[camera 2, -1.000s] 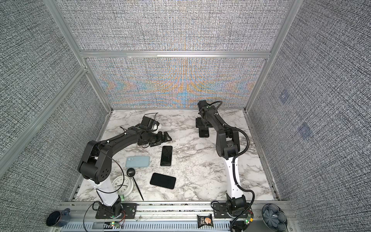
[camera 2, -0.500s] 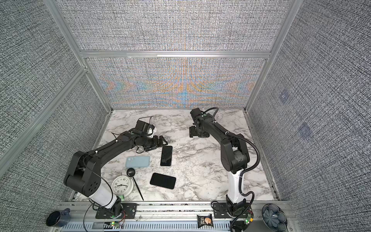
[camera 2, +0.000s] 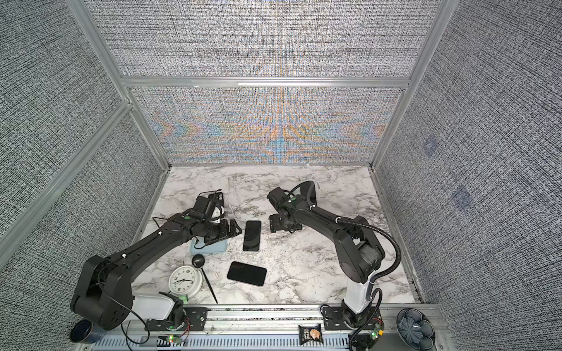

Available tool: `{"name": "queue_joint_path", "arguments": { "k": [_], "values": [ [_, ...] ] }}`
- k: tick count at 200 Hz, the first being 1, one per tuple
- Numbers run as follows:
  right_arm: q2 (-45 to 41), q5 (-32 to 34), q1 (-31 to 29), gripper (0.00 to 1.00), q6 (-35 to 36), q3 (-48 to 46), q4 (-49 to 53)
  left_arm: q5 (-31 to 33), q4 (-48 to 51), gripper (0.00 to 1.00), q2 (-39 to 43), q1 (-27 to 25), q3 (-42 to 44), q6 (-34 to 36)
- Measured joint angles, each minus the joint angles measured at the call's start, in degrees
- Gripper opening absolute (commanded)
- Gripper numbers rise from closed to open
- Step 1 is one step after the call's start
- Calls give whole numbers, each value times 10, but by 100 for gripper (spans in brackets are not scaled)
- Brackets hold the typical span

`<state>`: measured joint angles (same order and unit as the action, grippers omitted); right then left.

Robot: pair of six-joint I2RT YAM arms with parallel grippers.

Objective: Put the phone into the phone case
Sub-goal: 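Move the right gripper back over the white-edged phone near the left gripper, then lower the right gripper and close it on the white-edged phone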

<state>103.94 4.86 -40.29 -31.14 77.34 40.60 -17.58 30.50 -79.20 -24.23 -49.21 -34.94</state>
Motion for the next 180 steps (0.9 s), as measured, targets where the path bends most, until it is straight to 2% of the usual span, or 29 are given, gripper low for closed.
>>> {"name": "queue_joint_path", "arguments": {
  "k": [67, 180],
  "values": [
    [39, -11, -82, 82, -60, 21, -27, 27, 7, 99, 3, 14, 26, -2],
    [135, -38, -122, 82, -106, 102, -30, 43, 9, 98, 35, 56, 48, 1]
  ]
}}
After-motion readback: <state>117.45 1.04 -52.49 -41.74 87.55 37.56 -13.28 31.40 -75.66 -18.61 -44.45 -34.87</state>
